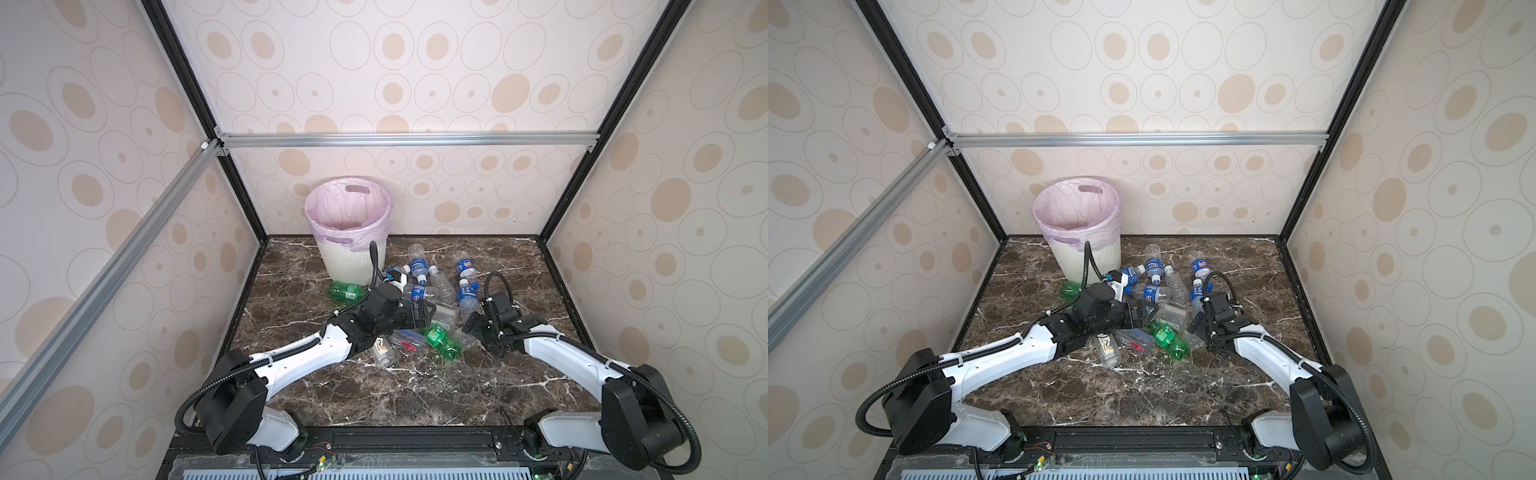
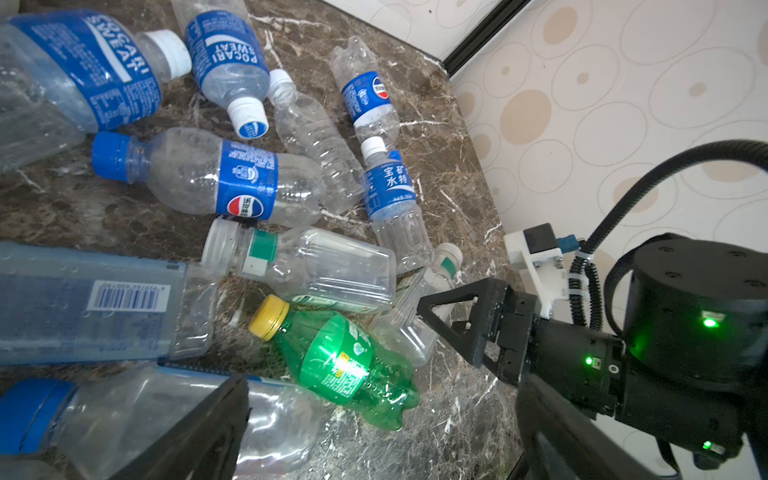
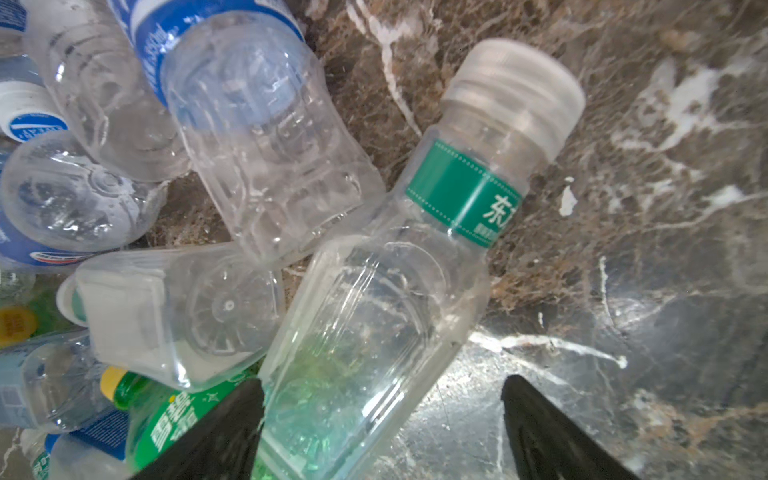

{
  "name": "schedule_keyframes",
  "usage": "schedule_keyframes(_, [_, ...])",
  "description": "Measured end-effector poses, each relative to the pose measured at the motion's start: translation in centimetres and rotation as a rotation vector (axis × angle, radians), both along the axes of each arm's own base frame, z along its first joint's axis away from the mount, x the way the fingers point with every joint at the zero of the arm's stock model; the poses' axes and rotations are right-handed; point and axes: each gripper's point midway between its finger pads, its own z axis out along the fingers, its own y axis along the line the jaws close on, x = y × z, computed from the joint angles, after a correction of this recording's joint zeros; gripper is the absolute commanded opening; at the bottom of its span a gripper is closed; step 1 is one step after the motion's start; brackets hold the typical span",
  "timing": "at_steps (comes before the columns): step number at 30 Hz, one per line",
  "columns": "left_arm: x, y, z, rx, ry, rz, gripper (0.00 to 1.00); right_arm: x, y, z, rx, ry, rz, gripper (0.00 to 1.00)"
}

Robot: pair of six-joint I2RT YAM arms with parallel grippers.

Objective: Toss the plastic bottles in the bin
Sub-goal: 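Close right gripper around the green-label bottle body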

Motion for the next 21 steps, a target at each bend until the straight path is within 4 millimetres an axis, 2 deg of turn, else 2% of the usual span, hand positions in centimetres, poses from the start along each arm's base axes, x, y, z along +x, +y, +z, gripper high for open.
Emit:
schedule_keyframes(6, [0.0, -0.6, 0.8, -0.037, -0.017, -0.023, 0.99, 0.6, 0.3, -0.2, -0.002, 0.001, 0.004, 0.88])
schedule_keyframes(13, [0.1, -0.9, 0.5, -0.045, -0.016, -0.032, 0.99, 0.7, 0.2, -0.1, -0.014, -0.013, 0.014, 0.82])
schedule_keyframes(21, [-0.1, -0.7, -0.4, -0.041, -0.01, -0.032, 0.99, -0.6, -0.6, 0.3, -0.046, -0.013, 0.042, 0.82])
